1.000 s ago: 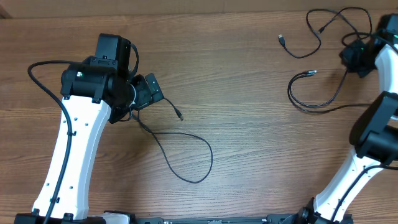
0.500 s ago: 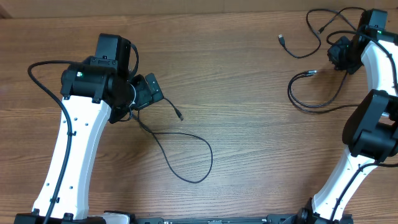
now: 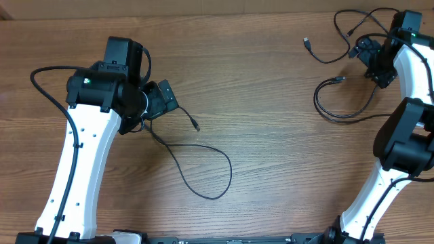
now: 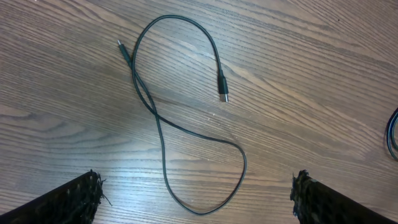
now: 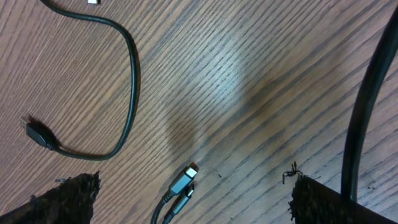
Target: Untangle cables
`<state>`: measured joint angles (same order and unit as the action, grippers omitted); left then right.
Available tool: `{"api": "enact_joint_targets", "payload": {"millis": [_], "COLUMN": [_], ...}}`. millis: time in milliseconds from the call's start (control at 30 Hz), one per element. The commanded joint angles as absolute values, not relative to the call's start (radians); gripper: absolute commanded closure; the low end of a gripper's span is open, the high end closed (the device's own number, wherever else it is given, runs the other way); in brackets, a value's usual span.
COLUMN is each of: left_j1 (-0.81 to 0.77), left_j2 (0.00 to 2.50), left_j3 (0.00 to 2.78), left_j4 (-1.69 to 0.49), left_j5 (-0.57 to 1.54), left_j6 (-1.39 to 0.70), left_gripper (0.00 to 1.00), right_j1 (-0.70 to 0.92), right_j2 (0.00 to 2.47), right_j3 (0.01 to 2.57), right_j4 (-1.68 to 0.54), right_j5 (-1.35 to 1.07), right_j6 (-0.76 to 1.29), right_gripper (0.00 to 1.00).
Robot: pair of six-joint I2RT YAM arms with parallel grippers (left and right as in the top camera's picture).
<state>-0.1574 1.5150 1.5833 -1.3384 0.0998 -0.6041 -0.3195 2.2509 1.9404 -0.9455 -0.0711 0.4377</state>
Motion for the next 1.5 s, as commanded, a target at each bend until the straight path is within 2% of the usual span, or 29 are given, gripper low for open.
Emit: {"api": "enact_joint_targets", "payload": {"millis": [0,300,600,1467], "left_j1": [-0.164,-0.164,-0.164,-0.164], "left_j2": [1.518,1.518,1.518,1.518], "left_j3": [1.59,1.59,1.59,1.59], "left_j4": [-1.337,-1.337,-1.337,-1.337], "left_j5": [0.093,0.093,0.093,0.093], "left_j6": [-0.617,-0.617,-0.617,-0.617], "left_gripper": [0.0,0.0,0.0,0.0], "right_j1": [-0.333,-0.354,-0.354,-0.354], "right_j2": [2.23,2.074,1.91,1.925], "right_j3": [1.964,2.07,2.073,2.067], "right_j4": [-0.959,-0.993,-1.028,-1.08], "right_j5": [-0.061,-0.061,-0.061,-0.061], "right_j6": [0.437,0.44,0.44,0.44], "right_gripper": [0.0,0.0,0.0,0.0]}}
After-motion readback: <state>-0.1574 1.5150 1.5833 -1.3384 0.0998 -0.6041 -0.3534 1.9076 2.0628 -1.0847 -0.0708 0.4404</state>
